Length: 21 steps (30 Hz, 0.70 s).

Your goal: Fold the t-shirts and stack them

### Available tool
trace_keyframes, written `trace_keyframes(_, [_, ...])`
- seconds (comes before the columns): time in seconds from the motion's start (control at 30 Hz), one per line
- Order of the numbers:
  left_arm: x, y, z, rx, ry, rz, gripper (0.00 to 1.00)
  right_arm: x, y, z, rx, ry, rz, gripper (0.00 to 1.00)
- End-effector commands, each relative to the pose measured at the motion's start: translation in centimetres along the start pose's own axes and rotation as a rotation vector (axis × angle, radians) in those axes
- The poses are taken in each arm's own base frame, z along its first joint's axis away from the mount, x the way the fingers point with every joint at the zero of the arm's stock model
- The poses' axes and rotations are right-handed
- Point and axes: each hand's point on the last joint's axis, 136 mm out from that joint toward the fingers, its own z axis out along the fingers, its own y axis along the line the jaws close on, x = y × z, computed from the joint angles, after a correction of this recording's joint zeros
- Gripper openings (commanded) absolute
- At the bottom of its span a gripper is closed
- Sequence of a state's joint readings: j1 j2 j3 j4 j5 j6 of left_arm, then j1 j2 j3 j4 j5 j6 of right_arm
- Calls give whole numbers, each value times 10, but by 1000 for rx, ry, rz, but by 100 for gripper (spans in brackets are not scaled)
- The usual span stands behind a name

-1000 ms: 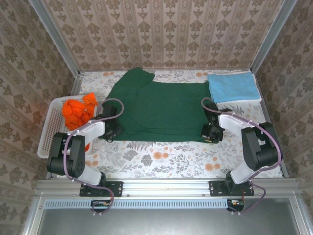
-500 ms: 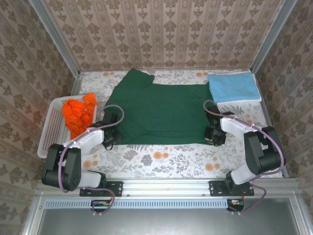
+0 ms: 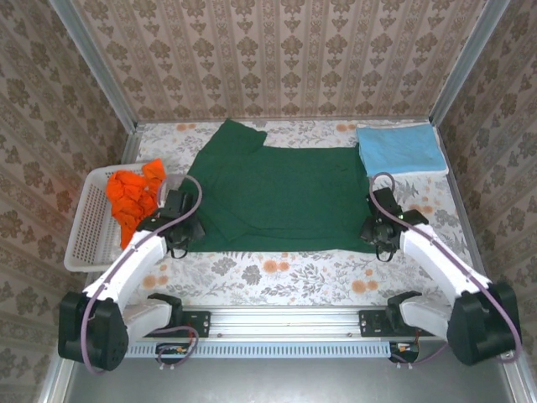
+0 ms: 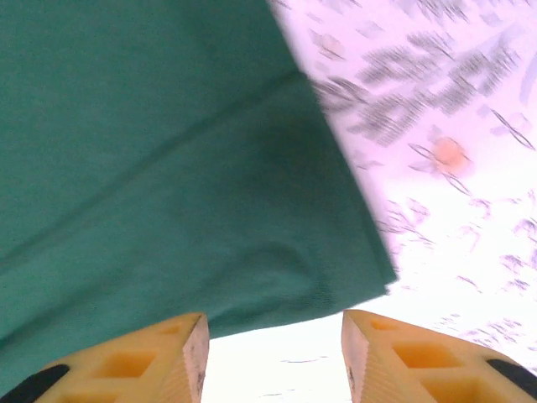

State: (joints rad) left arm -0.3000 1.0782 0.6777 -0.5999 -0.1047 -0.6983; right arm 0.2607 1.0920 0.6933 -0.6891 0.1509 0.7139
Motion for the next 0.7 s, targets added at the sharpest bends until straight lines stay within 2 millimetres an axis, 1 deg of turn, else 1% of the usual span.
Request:
trace_keyframes(0.0, [-12,-7,-3,27,-23,8,33,-23,85,-33,-310,-181,-84,50])
trace_keyframes(0.07, [-11,-9,8,36,-3,-1,23,-13,139,-43,-438,-190,-197,50])
trace_keyframes(0.1, [-11,-9,14,38,10,-2,19,-4,164,-44,-461,-171,-267,50])
trace_keyframes(0.13, [-10,-8,19,35,17,-1,17,6,187,-47,-482,-157,-334,49])
trace_keyframes(0.17, [-9,-6,24,26,24,5,15,18,211,-45,-488,-131,-410,48])
trace_keyframes(0.2, [-9,-4,29,13,27,12,13,33,234,-39,-480,-95,-478,46])
trace_keyframes(0.27, [-7,2,36,-15,31,31,12,55,266,-32,-488,-60,-553,43])
trace_keyframes(0.3, [-6,5,40,-31,34,37,12,68,285,-30,-507,-54,-597,43])
trace_keyframes(0.4, [-2,14,50,-69,52,38,11,101,328,-21,-516,-15,-701,42])
trace_keyframes(0.47, [1,19,56,-84,61,27,10,117,348,-11,-501,10,-748,42])
trace_keyframes(0.57, [6,27,63,-101,74,6,9,137,369,4,-491,54,-793,41])
trace_keyframes(0.67, [7,33,66,-109,84,-19,7,150,382,12,-476,66,-836,42])
